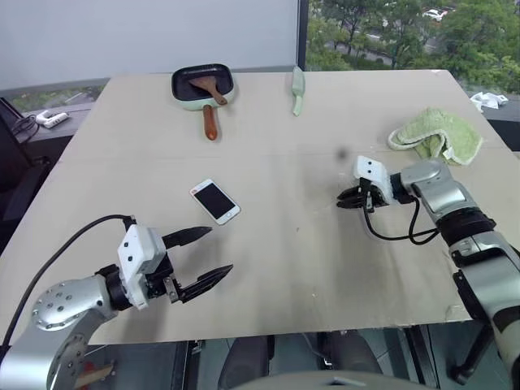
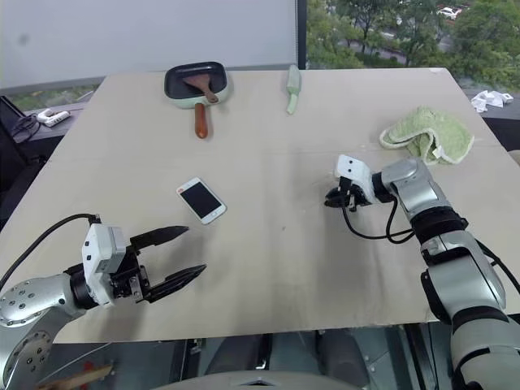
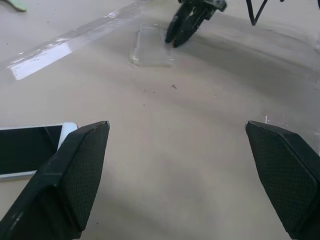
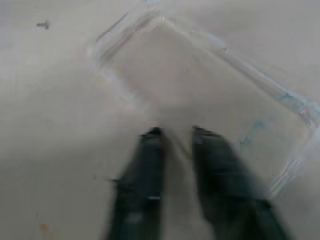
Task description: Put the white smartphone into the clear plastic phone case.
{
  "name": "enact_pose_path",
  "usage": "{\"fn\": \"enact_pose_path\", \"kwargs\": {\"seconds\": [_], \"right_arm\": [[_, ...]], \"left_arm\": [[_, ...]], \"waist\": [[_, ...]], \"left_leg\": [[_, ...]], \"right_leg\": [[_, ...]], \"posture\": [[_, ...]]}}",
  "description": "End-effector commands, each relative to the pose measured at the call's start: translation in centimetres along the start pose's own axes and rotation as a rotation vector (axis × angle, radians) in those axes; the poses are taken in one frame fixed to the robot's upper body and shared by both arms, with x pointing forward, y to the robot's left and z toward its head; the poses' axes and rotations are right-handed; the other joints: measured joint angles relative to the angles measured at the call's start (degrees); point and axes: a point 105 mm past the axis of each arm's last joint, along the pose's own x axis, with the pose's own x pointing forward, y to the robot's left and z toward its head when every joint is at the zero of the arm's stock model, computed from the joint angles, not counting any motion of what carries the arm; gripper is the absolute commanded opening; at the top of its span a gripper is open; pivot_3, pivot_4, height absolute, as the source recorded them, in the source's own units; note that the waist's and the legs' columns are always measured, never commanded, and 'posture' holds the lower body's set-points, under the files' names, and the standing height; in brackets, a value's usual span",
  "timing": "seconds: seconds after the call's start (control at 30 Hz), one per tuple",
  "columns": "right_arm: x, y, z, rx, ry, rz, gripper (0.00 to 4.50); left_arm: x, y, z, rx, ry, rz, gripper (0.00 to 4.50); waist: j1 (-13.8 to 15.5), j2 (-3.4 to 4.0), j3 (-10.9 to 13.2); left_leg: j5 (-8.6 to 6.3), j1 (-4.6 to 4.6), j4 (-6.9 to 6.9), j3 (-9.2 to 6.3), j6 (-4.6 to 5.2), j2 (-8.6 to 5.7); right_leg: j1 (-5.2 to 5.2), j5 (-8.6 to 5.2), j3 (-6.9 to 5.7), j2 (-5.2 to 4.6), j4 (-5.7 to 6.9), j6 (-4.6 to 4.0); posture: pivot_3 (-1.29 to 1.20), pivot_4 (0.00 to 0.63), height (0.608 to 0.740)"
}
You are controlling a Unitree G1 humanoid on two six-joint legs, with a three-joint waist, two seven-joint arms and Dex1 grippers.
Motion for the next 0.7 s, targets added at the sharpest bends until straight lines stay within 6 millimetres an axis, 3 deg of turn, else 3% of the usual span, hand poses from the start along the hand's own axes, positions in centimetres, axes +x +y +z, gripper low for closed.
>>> {"fn": "enact_pose_path", "kwargs": {"seconds": [0.03,0.27,0.4,0.7], "right_arm": [[0.1,1.3,-2.0,0.063,0.06,0.046,0.12],[-0.8,3.3,-0.6,0.091,0.011,0.055,0.12],[-1.4,5.8,0.7,0.082,-0.032,0.12,0.12],[-1.3,10.1,1.3,0.154,-0.041,0.184,0.12]], "left_arm": [[0.2,0.0,1.2,0.041,-0.034,-0.009,4.5],[0.9,0.3,1.3,0.037,-0.051,-0.025,4.5],[1.0,0.4,1.3,0.037,-0.051,-0.029,4.5],[0.9,0.3,1.0,0.031,-0.043,-0.028,4.5]], "waist": [[0.06,0.0,0.0],[0.22,0.04,0.02],[0.12,0.05,0.03],[0.07,0.11,0.07]], "left_leg": [[0.0,-0.02,-0.02,-0.05,0.0,0.01],[-0.01,-0.24,-0.05,-0.14,-0.01,-0.02],[-0.01,-0.58,-0.04,-0.24,-0.01,-0.01],[-0.01,-0.85,-0.03,-0.2,-0.01,0.0]], "right_leg": [[-0.01,0.0,-0.05,0.0,0.0,0.01],[-0.11,0.01,-0.19,-0.09,-0.15,0.02],[-0.42,0.02,-0.28,-0.11,-0.17,0.04],[-0.75,0.03,-0.25,-0.19,-0.08,0.05]], "posture": [[0.0,0.15,0.74],[0.0,0.15,0.74],[0.0,0.15,0.74],[0.0,0.15,0.74]]}}
